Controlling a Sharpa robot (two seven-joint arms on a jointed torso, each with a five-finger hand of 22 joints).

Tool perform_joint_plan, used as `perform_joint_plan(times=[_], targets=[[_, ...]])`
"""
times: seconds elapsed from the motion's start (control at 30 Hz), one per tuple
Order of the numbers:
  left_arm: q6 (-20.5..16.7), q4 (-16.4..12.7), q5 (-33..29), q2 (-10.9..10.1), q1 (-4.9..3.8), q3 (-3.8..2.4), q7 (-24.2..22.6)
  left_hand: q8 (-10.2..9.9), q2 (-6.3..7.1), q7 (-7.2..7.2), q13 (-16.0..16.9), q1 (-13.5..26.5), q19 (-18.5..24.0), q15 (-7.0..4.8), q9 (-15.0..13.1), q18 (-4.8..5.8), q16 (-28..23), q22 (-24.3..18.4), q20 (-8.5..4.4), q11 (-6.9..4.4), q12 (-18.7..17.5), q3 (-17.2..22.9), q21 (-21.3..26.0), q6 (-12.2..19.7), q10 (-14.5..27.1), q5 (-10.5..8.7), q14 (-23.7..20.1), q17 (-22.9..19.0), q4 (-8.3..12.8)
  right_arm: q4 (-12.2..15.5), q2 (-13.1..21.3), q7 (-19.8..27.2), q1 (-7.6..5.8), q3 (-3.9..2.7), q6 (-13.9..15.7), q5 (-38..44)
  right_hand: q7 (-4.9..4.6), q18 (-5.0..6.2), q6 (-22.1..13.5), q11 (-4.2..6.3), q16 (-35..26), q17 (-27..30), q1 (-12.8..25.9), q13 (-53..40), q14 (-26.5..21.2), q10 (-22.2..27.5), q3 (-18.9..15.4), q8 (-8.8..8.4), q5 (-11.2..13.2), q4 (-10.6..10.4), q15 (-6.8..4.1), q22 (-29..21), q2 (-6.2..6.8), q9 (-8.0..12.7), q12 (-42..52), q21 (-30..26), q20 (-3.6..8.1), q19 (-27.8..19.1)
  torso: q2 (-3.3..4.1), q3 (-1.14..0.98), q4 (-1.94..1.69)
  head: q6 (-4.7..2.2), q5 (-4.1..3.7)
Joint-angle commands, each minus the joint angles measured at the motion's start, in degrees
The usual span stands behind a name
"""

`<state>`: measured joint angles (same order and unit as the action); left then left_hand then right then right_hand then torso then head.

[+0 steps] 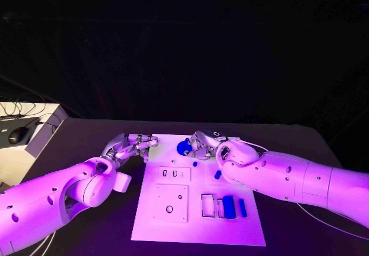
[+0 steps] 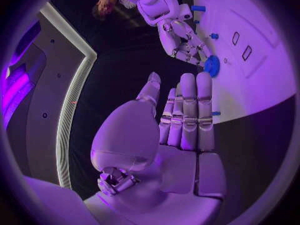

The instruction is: Assemble the parts on the task board

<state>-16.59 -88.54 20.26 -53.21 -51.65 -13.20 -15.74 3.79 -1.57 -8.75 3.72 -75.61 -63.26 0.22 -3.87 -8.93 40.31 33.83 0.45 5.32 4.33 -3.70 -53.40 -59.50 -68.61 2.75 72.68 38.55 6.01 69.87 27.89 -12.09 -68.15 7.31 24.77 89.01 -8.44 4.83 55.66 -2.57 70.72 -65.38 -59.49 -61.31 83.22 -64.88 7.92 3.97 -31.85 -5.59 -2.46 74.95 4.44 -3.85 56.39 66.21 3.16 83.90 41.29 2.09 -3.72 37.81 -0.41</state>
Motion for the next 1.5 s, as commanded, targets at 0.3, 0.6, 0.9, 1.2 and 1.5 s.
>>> perform_joint_plan(times=[0.3, 0.6, 0.9, 1.2, 1.5], targets=[[0.1, 0.0, 0.0, -0.1, 0.0, -0.03, -0.6, 0.3, -0.55, -0.03, 0.0, 0.0, -0.3, 0.46, 0.0, -1.84, 0.2, 0.1, 0.23, 0.03, 0.0, 0.0, 0.3, 0.0, 0.4, 0.08, 0.0, -0.1, 0.2, 1.3, 1.7, 0.4, 0.21, 0.12, -2.6, -0.6, -0.04, -0.04, 0.7, 0.27, 0.3, 0.0, 0.1, -0.2, 0.1, -0.2, 0.0, -0.29, -0.2, 0.4, 0.38, 9.5, -0.5, -0.1, 0.5, 0.4, -0.43, 3.6, 0.02, -0.02, 0.06, 0.05, 0.08], [0.1, 0.0, 0.0, -0.1, 0.01, -0.03, -0.6, 0.3, -0.55, -0.03, 0.0, 0.0, -0.3, 0.46, 0.0, -1.84, 0.2, 0.1, 0.23, 0.03, 0.0, 0.0, 0.3, 0.0, 0.4, 0.08, 0.0, -0.1, 0.2, 2.7, 2.8, 1.0, 0.28, 0.13, -2.3, -1.4, 0.0, -0.06, 0.8, 0.3, 0.3, -0.1, 0.3, -0.2, 0.1, -0.3, -0.1, -0.3, -0.1, 0.4, 0.35, 9.5, -0.7, -0.1, 0.5, 0.4, -0.39, 3.6, 0.03, 0.0, 0.02, 0.05, 0.03], [0.0, 0.1, 0.0, -0.2, 0.01, -0.03, -0.7, 0.3, -0.55, -0.03, 0.0, 0.0, -0.3, 0.46, 0.0, -1.84, 0.2, 0.1, 0.23, 0.03, 0.0, 0.0, 0.3, 0.0, 0.4, 0.08, 0.0, -0.1, 0.2, 4.2, 4.1, 1.4, 0.32, 0.11, 2.0, -1.2, 0.07, -0.13, 1.0, 0.36, 0.4, -0.1, -0.1, -0.3, 0.2, -0.4, 0.0, -0.31, -0.2, 1.0, 0.28, 9.6, -0.94, -0.1, 0.6, 0.7, -0.32, 3.7, 0.02, 0.01, -0.02, -0.04, -0.02], [-0.1, 0.4, -0.1, -0.2, 0.01, -0.03, -0.9, 0.3, -0.44, -0.02, 0.0, 0.0, -0.4, 0.47, 0.0, -1.85, 0.2, 0.2, 0.25, 0.04, 0.0, -0.1, 0.4, 0.1, 0.4, 0.08, -0.1, -0.1, 0.3, 5.7, 6.9, 5.9, 0.25, -0.27, 10.2, -5.9, -0.15, -0.15, 0.9, 0.28, 0.3, -0.1, -3.1, -0.3, 0.1, -0.5, -0.1, -0.31, 3.3, 4.0, 0.31, 9.6, -0.52, -0.1, 0.4, 0.7, -0.3, 3.6, -0.08, -0.01, 0.04, -0.35, -0.11], [0.1, 0.9, -0.2, 0.0, 0.02, -0.03, -1.0, 0.3, -0.38, 0.0, 0.0, 0.0, -0.2, 0.48, 0.0, -1.8, 0.1, 0.2, 0.27, 0.02, 0.0, -0.1, 0.5, 0.0, 0.3, 0.08, -0.2, -0.1, 0.3, 6.5, 12.0, 17.1, -0.33, -0.98, 6.7, -22.3, -0.42, 0.16, 0.8, 0.02, -1.2, 1.2, -12.9, 1.0, -0.2, 1.0, -1.6, -0.29, 22.2, 10.7, 0.44, 9.1, -1.51, -0.1, -0.8, -1.5, -0.52, 3.1, -0.05, -0.08, 0.12, -0.94, -0.66]])
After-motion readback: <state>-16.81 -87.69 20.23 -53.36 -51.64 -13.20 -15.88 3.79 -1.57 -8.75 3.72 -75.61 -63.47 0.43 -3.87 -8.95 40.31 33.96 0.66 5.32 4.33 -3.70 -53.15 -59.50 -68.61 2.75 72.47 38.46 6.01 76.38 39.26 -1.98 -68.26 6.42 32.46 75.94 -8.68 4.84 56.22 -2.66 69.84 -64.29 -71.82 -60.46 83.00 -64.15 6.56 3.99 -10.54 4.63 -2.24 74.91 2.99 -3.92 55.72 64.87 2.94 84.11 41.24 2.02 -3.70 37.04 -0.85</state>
